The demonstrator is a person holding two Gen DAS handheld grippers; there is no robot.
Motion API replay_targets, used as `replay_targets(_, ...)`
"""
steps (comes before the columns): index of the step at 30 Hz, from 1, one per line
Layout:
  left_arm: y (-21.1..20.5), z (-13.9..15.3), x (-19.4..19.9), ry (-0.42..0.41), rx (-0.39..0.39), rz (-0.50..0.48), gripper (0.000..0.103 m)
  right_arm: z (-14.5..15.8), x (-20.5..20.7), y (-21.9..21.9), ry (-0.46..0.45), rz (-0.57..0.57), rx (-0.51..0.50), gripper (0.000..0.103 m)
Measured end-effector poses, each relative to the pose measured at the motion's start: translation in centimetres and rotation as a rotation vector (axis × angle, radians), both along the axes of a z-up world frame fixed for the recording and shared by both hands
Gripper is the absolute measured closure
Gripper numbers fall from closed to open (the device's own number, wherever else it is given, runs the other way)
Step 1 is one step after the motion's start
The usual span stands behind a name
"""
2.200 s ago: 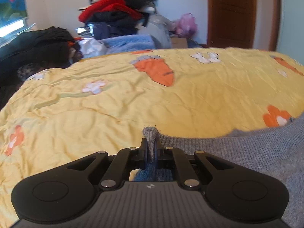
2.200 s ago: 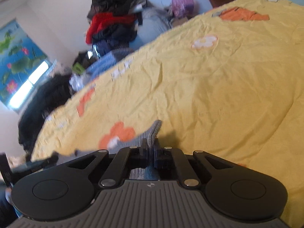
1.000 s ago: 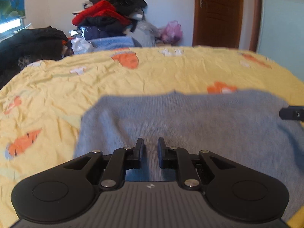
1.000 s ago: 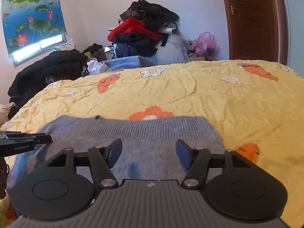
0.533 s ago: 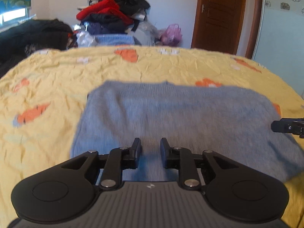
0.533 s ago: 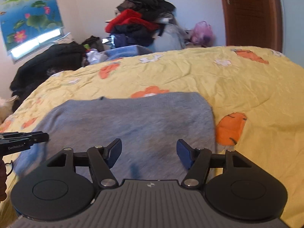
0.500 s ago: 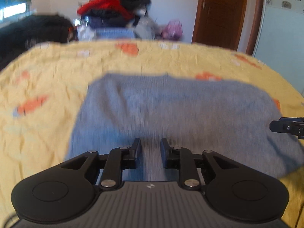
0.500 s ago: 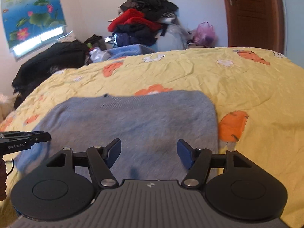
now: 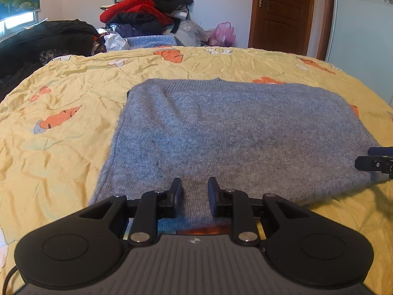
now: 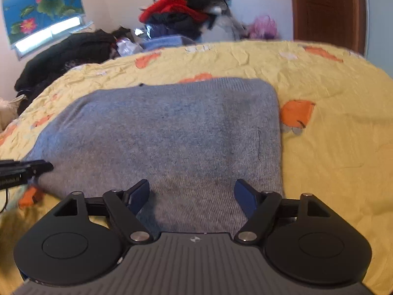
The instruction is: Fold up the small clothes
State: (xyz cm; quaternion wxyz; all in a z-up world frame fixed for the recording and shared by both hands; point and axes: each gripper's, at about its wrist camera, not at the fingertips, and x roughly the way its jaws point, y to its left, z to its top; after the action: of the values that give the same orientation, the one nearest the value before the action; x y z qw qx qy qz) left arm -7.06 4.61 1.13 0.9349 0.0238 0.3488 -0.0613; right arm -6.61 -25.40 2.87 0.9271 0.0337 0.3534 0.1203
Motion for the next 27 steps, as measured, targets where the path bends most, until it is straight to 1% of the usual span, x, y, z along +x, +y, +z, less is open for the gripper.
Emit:
replay_targets(1, -0.1, 0.3, 0.0, 0.011, -0.004, 0.000, 0.081, 0.4, 0.0, 0.2, 0.016, -0.011, -0.008, 0.025)
replay_targets(2, 0.0, 0.6, -0.2, 0.013, -0.012, -0.002, 0.078, 0.8, -0.1, 0.2, 0.029, -0.022, -0.003, 0.025)
replay_targets(4, 0.2, 0.3, -0.5, 0.016, -0.018, 0.007, 0.062, 1.2, -0.5, 0.0, 0.025, -0.021, 0.014, 0.023)
replay_targets(5, 0.3, -0.1, -0.7, 0.007, -0.009, 0.018, 0.047, 0.8, -0.5, 0.0, 0.034, -0.022, 0.008, 0.022)
replay_targets(6, 0.2, -0.4, -1.0, -0.010, 0.006, 0.029, 0.045, 0.2, -0.6, -0.1, 0.035, -0.017, 0.001, 0.019)
replay_targets(7, 0.2, -0.4, -1.2, -0.012, 0.010, 0.028, 0.045, -0.1, -1.0, 0.0, 0.006, -0.006, -0.012, 0.019)
replay_targets(8, 0.1, -0.1, -1.4, -0.008, 0.009, 0.026, 0.045, 0.0, -1.1, 0.2, 0.010, -0.006, -0.025, 0.019)
replay_targets(10, 0.3, 0.1, -1.8, 0.002, -0.010, 0.017, 0.045, 0.8, -1.2, 0.2, 0.028, -0.016, -0.004, 0.022)
replay_targets(11, 0.4, 0.0, -1.9, 0.004, -0.011, 0.014, 0.045, 1.1, -1.4, 0.1, 0.020, -0.015, 0.017, 0.022)
replay_targets(12, 0.5, -0.2, -2.1, 0.000, -0.005, 0.012, 0.044, 1.2, -1.6, 0.0, 0.010, -0.012, 0.023, 0.022)
replay_targets(13, 0.5, -0.4, -2.3, -0.010, -0.002, 0.011, 0.044, 0.9, -1.6, 0.1, 0.015, -0.012, 0.011, 0.019)
replay_targets(14, 0.4, -0.3, -2.4, -0.013, 0.005, 0.015, 0.040, 0.3, -1.4, 0.1, 0.037, -0.014, -0.008, 0.019)
replay_targets(15, 0.4, -0.2, -2.5, -0.009, 0.011, 0.026, 0.033, 0.0, -1.6, 0.1, 0.009, -0.002, -0.025, 0.018)
replay_targets(16, 0.4, 0.0, -2.6, -0.006, 0.009, 0.037, 0.027, 0.0, -1.7, 0.3, 0.008, 0.007, -0.044, 0.017)
replay_targets(17, 0.6, 0.0, -2.7, -0.008, 0.005, 0.042, 0.018, 0.3, -1.8, 0.4, 0.017, 0.001, -0.052, 0.018)
replay_targets(19, 1.0, -0.5, -2.8, 0.004, 0.000, 0.055, 0.016, 0.9, -2.3, 0.3, 0.011, -0.006, -0.021, 0.017)
replay_targets(21, 0.8, -0.9, -3.1, -0.007, 0.020, 0.051, 0.015, 0.3, -2.1, 0.0, 0.027, -0.010, -0.018, 0.016)
replay_targets(22, 0.7, -0.8, -3.1, -0.005, 0.027, 0.050, 0.015, 0.0, -2.3, 0.0, 0.008, -0.001, -0.025, 0.015)
replay_targets(24, 0.8, -0.3, -3.4, -0.007, 0.008, 0.049, 0.015, 0.4, -2.3, 0.3, 0.024, 0.001, -0.043, 0.016)
replay_targets(25, 0.9, 0.0, -3.6, -0.015, -0.004, 0.052, 0.015, 0.9, -2.4, 0.4, 0.028, -0.001, -0.029, 0.019)
replay_targets(27, 1.3, -0.1, -3.5, -0.009, -0.011, 0.070, 0.015, 1.7, -2.8, 0.2, -0.004, 0.004, 0.011, 0.019)
